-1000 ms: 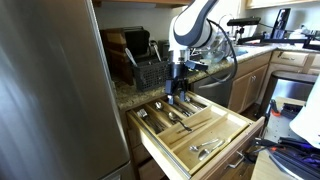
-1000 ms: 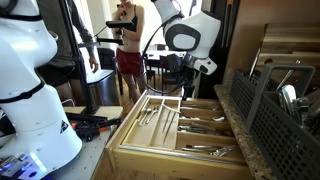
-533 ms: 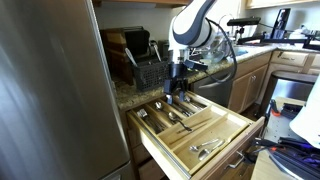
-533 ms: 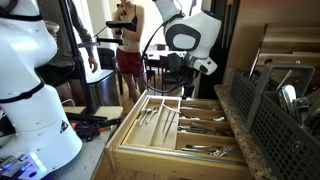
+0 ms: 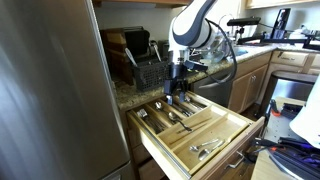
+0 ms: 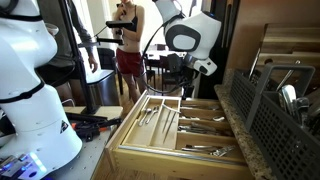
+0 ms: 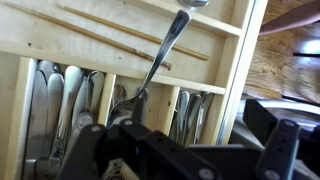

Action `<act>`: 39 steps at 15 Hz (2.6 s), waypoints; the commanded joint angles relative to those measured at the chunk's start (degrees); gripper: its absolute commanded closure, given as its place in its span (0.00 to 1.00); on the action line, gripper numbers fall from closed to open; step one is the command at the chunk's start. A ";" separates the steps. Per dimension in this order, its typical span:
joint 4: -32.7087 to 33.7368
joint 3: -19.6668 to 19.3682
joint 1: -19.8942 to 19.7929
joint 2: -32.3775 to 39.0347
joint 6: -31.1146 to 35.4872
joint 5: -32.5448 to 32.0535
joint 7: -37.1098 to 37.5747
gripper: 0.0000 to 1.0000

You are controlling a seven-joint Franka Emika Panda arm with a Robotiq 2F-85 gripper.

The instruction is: Take the spoon from the utensil holder and put it in the drawer with the other spoons

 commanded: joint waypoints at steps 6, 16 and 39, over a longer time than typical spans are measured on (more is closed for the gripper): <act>-2.21 2.70 0.38 2.87 1.98 7.11 -1.02 0.00; 0.00 2.62 0.45 4.98 -0.18 6.75 -0.36 0.00; -0.99 2.88 0.45 8.12 2.55 10.27 0.25 0.00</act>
